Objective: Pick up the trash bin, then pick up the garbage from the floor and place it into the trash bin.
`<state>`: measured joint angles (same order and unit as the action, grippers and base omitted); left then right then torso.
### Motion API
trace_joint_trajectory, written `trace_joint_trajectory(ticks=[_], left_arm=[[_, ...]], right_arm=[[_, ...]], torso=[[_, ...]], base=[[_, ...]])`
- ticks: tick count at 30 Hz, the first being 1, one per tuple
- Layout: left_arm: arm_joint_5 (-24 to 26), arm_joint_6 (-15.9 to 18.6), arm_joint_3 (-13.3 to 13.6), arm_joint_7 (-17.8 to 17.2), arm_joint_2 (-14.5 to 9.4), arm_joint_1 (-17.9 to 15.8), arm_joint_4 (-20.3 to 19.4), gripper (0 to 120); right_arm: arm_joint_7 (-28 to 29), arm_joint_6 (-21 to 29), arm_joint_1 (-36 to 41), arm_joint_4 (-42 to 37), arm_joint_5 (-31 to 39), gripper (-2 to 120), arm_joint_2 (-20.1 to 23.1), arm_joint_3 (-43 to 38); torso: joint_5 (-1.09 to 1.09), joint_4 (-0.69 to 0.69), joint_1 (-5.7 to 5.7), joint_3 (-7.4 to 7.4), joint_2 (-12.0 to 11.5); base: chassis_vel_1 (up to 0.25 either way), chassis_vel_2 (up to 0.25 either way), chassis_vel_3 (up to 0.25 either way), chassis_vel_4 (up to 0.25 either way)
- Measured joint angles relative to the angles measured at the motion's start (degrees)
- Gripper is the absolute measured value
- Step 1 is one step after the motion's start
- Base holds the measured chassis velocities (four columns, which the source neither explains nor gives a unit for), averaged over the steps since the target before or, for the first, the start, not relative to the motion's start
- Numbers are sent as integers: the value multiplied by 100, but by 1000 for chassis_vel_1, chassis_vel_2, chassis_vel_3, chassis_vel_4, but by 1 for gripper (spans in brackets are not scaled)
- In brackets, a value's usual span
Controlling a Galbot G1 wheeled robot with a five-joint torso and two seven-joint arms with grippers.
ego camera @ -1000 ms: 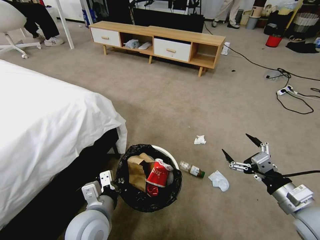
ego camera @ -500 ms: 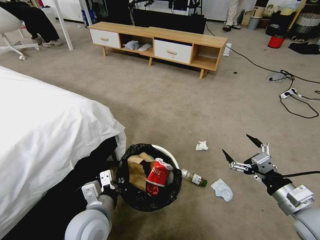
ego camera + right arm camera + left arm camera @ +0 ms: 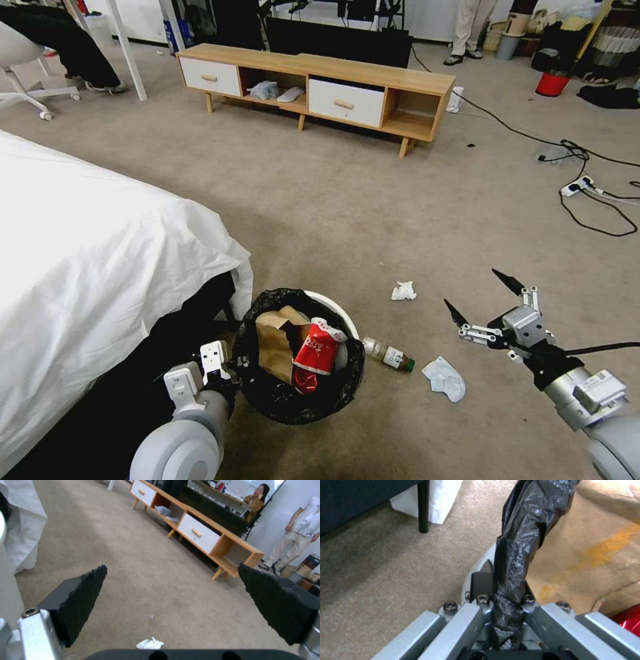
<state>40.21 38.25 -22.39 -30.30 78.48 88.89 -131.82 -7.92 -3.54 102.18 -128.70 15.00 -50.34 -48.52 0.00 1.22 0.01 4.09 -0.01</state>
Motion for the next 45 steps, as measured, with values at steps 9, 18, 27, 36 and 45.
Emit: trace_joint_trajectory(ticks=[9,18,27,36,45], left_arm=[[0,2,16,2,-9,5,0,1],[1,12,23,7,0,-1,8,1],[3,30,104,18,1,-12,22,1],[120,111,290,35,-50,-128,63,1],[361,139,336,27,-156,-417,198,1]], right_arm=[[-17,-16,16,13,5,100,-7,22],[-14,0,2,12,50,100,3,48],[-7,9,-19,45,24,100,14,46],[43,48,-46,109,126,100,153,11],[181,156,-140,240,496,100,469,-9]], torso=[[0,0,0,0,0],[0,-2,1,2,1],[0,1,0,0,1],[0,0,0,0,1],[0,0,0,0,1]], base=[[-24,14,19,-15],[-87,93,85,-82],[0,0,0,0],[0,0,0,0],[0,0,0,0]])
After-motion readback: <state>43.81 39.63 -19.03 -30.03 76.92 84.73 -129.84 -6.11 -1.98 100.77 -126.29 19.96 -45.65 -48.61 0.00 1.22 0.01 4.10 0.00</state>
